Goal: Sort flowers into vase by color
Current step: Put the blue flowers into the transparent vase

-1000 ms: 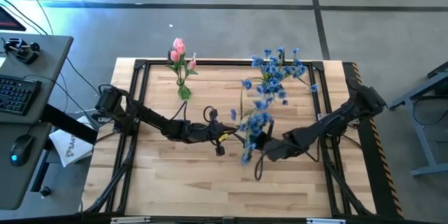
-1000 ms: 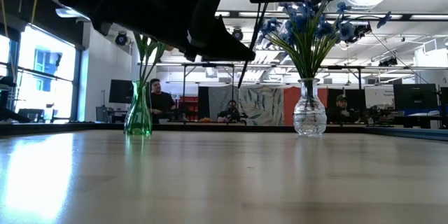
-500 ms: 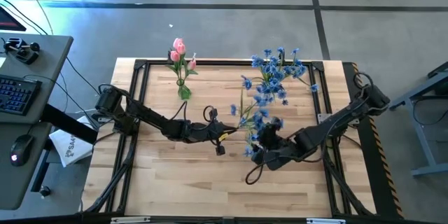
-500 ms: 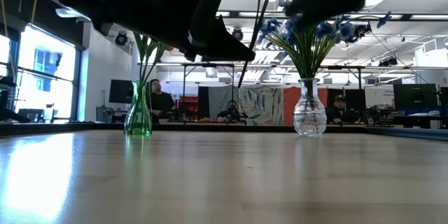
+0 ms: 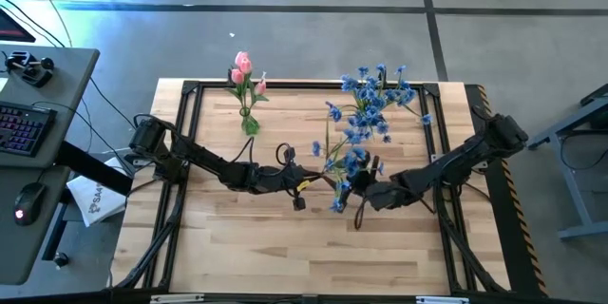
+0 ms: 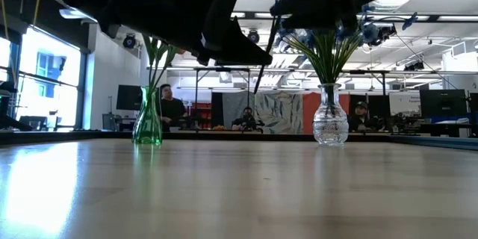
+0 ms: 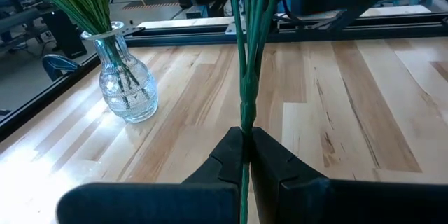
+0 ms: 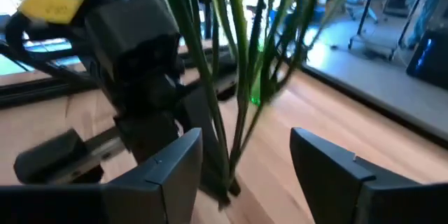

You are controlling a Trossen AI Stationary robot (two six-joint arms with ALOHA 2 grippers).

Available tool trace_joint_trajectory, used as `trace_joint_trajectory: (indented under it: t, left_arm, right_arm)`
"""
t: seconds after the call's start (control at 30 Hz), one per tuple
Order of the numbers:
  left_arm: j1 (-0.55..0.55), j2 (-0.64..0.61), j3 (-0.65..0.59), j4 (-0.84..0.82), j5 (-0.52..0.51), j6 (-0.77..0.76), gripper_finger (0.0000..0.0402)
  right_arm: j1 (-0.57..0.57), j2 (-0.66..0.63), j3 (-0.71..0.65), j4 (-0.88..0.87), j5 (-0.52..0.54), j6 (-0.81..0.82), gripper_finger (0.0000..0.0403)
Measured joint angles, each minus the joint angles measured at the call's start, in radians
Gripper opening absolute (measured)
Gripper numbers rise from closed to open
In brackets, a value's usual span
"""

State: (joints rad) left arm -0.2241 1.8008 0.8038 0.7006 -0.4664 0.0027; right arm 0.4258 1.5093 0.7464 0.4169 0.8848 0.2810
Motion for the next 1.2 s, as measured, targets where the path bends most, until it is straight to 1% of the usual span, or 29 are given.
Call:
trace_joint_trajectory:
  t: [0.1, 0.2, 0.6, 0.63, 0.73, 0.8, 0.87, 0.97, 1.07, 1.13, 1.2]
  left_arm:
    - [0.0, 0.0, 0.0, 0.0, 0.0, 0.0, 0.0]
    - [0.0, 0.0, 0.0, 0.0, 0.0, 0.0, 0.0]
    - [0.0, -0.001, 0.001, 0.001, -0.002, 0.0, 0.0]
    - [0.0, -0.001, 0.001, 0.001, -0.002, 0.0, 0.0]
    - [0.0, -0.001, 0.001, 0.001, -0.002, -0.018, 0.0001]
    - [0.002, -0.003, -0.002, -0.009, 0.0, -0.038, 0.0007]
    - [0.006, -0.005, -0.001, -0.043, 0.001, -0.059, 0.0019]
    - [0.009, 0.005, -0.009, -0.126, 0.006, -0.088, 0.0044]
    - [0.014, -0.002, -0.005, -0.138, 0.004, -0.109, 0.0066]
    - [0.014, 0.0, -0.006, -0.157, 0.005, -0.125, 0.0075]
    - [0.015, 0.001, -0.008, -0.162, 0.005, -0.125, 0.0081]
  right_arm:
    - [-0.007, 0.0, -0.002, 0.058, -0.003, -0.069, 0.0195]
    - [-0.007, 0.0, 0.01, 0.076, -0.003, -0.11, 0.0168]
    - [0.0, 0.0, 0.056, 0.08, 0.005, -0.211, 0.0012]
    - [0.004, 0.0, 0.057, 0.08, 0.018, -0.216, 0.0008]
    - [0.02, -0.007, 0.057, 0.061, 0.083, -0.213, 0.0011]
    - [0.028, -0.039, 0.057, -0.015, 0.101, -0.192, 0.0007]
    - [0.031, -0.088, 0.058, -0.131, 0.13, -0.135, 0.0004]
    - [0.029, -0.18, 0.061, -0.381, 0.232, 0.007, 0.0004]
    - [0.011, -0.264, 0.058, -0.661, 0.296, 0.163, 0.0002]
    - [-0.009, -0.317, 0.059, -0.781, 0.335, 0.24, 0.0002]
    - [-0.029, -0.35, 0.058, -0.867, 0.359, 0.267, 0.0002]
